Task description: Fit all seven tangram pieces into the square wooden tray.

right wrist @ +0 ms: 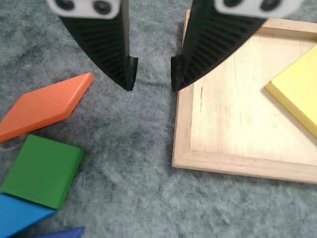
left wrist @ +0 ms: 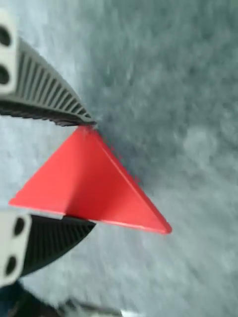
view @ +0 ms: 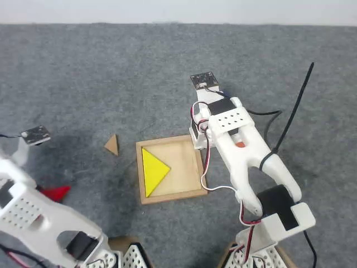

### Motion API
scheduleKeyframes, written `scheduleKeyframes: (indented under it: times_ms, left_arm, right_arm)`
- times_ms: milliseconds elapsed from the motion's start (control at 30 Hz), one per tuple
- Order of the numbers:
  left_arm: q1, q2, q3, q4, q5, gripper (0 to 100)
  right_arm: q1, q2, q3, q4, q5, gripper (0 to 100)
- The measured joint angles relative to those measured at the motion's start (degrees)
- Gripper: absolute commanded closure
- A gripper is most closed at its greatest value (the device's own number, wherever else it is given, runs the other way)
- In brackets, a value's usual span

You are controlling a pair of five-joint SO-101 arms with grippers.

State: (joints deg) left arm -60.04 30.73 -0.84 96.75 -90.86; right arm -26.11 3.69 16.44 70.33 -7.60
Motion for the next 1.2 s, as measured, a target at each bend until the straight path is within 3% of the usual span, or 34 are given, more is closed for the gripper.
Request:
scheduleKeyframes:
  times_ms: [300, 400, 567, 800, 933, 1200]
  left_arm:
    - [0.00, 0.09, -0.53, 1.58, 13.98, 86]
    - [0.00, -0.26, -0.53, 1.58, 14.59, 84]
    - [0.00, -3.87, -0.35, 1.58, 14.59, 71]
    - [0.53, -16.62, 9.32, 1.41, 12.04, 71]
    - [1.14, -21.36, 17.41, -6.15, 11.60, 71]
    - [1.85, -23.21, 36.22, -33.41, 11.69, 71]
  right_arm:
    - [0.00, 0.00, 0.00, 0.00, 0.00, 87.9]
    - [0.00, 0.00, 0.00, 0.00, 0.00, 87.9]
    - [0.00, 0.00, 0.00, 0.00, 0.00, 87.9]
    - [0.00, 0.00, 0.00, 0.00, 0.00, 87.9]
    - [0.00, 0.00, 0.00, 0.00, 0.00, 87.9]
    - [0.00, 0.00, 0.00, 0.00, 0.00, 87.9]
